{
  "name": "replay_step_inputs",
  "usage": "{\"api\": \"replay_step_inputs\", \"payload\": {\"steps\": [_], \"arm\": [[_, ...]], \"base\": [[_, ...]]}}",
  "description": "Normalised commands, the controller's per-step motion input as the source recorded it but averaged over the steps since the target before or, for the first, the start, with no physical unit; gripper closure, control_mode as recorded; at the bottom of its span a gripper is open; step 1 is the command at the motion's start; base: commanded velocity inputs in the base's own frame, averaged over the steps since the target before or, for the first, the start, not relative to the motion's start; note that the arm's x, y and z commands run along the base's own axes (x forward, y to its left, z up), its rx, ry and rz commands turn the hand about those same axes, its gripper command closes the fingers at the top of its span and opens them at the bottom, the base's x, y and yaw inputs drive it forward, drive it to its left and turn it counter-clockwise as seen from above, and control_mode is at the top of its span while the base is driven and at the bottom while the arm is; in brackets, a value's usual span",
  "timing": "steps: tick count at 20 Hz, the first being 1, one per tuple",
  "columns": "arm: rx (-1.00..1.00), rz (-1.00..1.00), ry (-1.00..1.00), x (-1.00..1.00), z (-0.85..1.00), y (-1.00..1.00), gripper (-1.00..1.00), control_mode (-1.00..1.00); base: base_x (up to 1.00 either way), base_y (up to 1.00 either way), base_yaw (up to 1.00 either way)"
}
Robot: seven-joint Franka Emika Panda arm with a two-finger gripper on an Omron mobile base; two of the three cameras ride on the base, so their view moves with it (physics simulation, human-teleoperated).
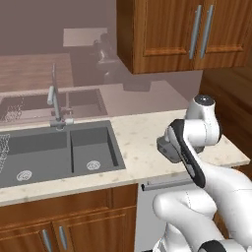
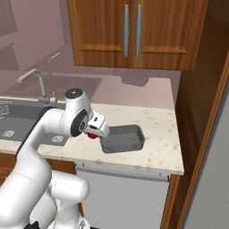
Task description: Take the eggplant and bell pepper out of the freezer and place them in the tupperware container on the counter. Then put the tupperware containing the vegetables back in the freezer.
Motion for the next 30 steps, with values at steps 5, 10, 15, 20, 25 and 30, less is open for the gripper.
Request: {"api": "replay_step_inputs", "payload": {"steps": [5, 10, 15, 20, 25, 30], "arm": [[0.00, 0.00, 0.15, 0.53, -0.32, -0.20, 1.00, -1.00], [0.00, 0.00, 0.06, 0.46, -0.29, -0.17, 1.00, -1.00], [0.00, 0.00, 0.01, 0.30, -0.49, -0.06, 1.00, -1.00], [0.00, 0.03, 0.00, 0.24, -0.57, 0.00, 1.00, -1.00], [0.00, 0.03, 0.00, 0.30, -0.37, 0.00, 1.00, -1.00], [0.00, 0.03, 0.00, 0.35, -0.28, -0.01, 1.00, -1.00]], "base": [[0.00, 0.00, 0.00], [0.00, 0.00, 0.00], [0.00, 0.00, 0.00], [0.00, 0.00, 0.00], [0.00, 0.00, 0.00], [0.00, 0.00, 0.00]]}}
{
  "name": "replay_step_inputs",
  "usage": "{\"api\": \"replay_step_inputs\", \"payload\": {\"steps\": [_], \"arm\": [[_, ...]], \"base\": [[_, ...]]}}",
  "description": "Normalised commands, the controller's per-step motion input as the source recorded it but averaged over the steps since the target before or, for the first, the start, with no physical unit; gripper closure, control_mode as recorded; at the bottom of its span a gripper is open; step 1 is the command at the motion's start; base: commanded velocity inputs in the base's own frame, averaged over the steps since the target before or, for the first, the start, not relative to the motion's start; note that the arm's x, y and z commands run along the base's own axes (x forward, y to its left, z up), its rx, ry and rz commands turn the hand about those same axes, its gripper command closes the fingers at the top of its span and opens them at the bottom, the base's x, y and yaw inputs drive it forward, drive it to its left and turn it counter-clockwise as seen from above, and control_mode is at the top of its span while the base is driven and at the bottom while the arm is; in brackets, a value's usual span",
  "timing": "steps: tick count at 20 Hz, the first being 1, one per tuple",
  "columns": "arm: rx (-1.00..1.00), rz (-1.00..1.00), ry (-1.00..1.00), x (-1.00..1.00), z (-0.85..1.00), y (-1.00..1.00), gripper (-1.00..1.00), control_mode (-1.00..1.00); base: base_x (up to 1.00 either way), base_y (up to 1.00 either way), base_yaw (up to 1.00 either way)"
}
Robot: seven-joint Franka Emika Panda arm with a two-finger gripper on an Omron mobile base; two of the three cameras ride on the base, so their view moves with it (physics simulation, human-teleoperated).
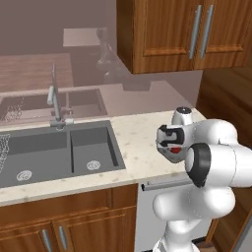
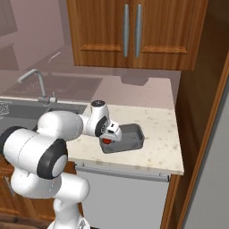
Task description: Take the eggplant and bell pepper out of the freezer and place them in the tupperware container on the counter. Then put the tupperware containing the vegetables back in the freezer.
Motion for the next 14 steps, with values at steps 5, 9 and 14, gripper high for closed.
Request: {"api": "replay_step_inputs", "payload": {"steps": [5, 9, 14], "arm": [[0.00, 0.03, 0.00, 0.33, -0.24, -0.03, 1.00, -1.00], [0.00, 0.02, 0.00, 0.12, -0.13, -0.07, 1.00, -1.00], [0.00, 0.01, 0.00, 0.00, -0.12, -0.01, -1.00, -1.00]], "base": [[0.00, 0.00, 0.00], [0.00, 0.00, 0.00], [0.00, 0.00, 0.00]]}}
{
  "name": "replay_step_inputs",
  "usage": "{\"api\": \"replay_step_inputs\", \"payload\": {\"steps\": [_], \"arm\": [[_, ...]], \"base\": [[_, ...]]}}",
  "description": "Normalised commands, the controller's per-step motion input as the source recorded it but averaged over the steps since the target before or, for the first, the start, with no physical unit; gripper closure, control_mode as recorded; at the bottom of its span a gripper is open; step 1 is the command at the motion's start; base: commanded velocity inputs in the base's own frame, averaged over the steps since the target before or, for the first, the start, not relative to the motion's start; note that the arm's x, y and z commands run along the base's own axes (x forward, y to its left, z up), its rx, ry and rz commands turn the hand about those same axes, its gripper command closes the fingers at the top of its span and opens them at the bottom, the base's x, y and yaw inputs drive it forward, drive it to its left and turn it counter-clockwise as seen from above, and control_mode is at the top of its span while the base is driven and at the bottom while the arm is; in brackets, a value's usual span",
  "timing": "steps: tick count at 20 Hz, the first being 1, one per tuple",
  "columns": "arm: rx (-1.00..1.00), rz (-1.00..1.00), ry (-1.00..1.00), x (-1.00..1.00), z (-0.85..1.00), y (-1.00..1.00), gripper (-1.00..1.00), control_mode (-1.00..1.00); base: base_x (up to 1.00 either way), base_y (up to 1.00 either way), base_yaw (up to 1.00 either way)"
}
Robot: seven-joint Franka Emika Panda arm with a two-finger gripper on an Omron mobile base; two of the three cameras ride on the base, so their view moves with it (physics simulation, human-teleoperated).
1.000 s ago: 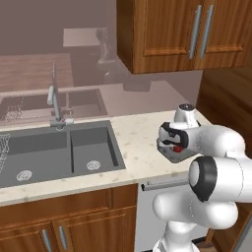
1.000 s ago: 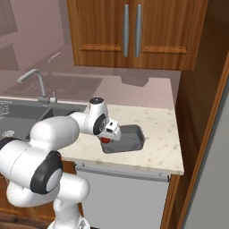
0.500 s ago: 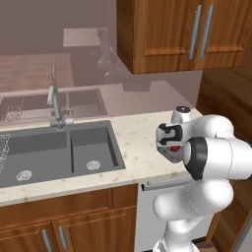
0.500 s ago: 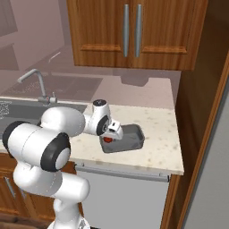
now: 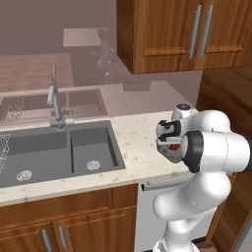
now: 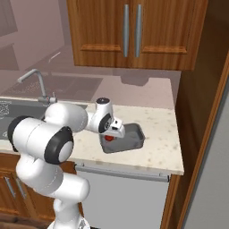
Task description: Take the eggplant and bell pepper out of the freezer and place them in the tupperware container on the counter. Then put the tupperware containing the vegetables back in the freezer.
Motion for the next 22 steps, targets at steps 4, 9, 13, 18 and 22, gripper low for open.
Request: {"api": "replay_step_inputs", "payload": {"steps": [4, 9, 13, 18, 22], "arm": [[0.00, 0.00, 0.00, -0.11, -0.03, 0.00, -1.00, -1.00], [0.00, 0.00, -0.06, -0.42, 0.07, 0.00, -1.00, -1.00], [0.00, 0.00, -0.11, -0.50, 0.28, 0.00, -1.00, -1.00], [0.00, 0.00, -0.23, -0.70, 0.83, 0.04, -1.00, -1.00], [0.00, 0.00, -0.27, -0.73, 1.00, 0.26, -1.00, -1.00]], "base": [[0.00, 0.00, 0.00], [0.00, 0.00, 0.00], [0.00, 0.00, 0.00], [0.00, 0.00, 0.00], [0.00, 0.00, 0.00]]}}
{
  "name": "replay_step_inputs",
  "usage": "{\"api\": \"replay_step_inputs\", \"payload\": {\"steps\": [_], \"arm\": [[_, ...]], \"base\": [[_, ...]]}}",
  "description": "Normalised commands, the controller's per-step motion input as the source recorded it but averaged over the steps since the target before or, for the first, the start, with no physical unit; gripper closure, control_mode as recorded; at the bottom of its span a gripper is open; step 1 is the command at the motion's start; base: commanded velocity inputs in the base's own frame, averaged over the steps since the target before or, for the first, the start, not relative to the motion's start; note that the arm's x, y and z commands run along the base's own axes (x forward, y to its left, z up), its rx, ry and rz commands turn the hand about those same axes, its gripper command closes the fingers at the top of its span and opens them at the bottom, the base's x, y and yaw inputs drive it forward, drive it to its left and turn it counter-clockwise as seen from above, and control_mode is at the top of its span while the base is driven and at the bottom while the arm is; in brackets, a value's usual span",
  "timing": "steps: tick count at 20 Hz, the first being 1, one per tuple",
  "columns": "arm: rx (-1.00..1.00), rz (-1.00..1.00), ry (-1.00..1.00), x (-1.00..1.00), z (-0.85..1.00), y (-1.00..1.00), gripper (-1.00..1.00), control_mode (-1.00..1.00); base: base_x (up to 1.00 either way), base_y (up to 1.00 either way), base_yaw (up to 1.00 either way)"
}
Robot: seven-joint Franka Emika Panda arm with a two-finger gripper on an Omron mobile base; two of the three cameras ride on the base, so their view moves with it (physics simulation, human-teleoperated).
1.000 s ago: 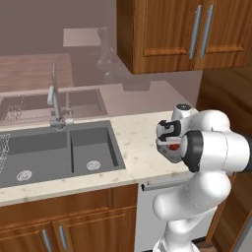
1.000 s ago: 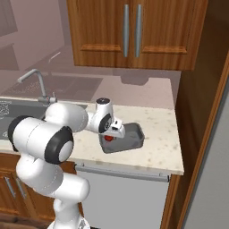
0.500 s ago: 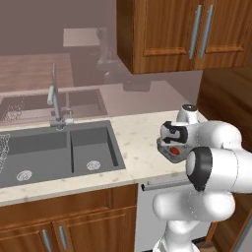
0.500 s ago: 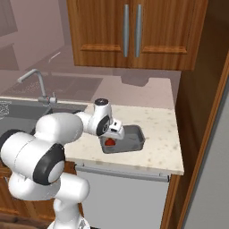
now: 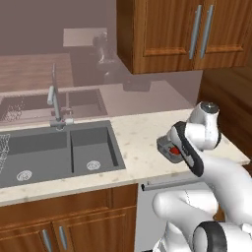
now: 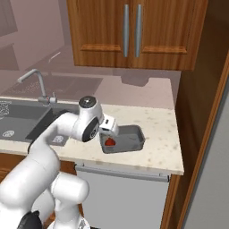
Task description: Take the eggplant and bell pepper out of the freezer and place them in the tupperware container on the counter. Then put the tupperware containing the vegetables back in the freezer.
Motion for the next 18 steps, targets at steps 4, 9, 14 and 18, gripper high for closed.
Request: {"api": "replay_step_inputs", "payload": {"steps": [4, 9, 14, 18], "arm": [[0.00, 0.00, -0.24, -0.78, 1.00, 0.35, -1.00, -1.00], [0.00, 0.00, -0.20, -0.89, 1.00, 0.39, -1.00, -1.00], [0.00, 0.00, -0.05, -0.75, 1.00, 0.23, -1.00, -1.00], [0.01, 0.00, 0.00, -0.78, 1.00, 0.20, -1.00, -1.00]], "base": [[0.00, 0.00, 0.00], [0.00, 0.00, 0.00], [0.00, 0.00, 0.00], [0.00, 0.00, 0.00]]}}
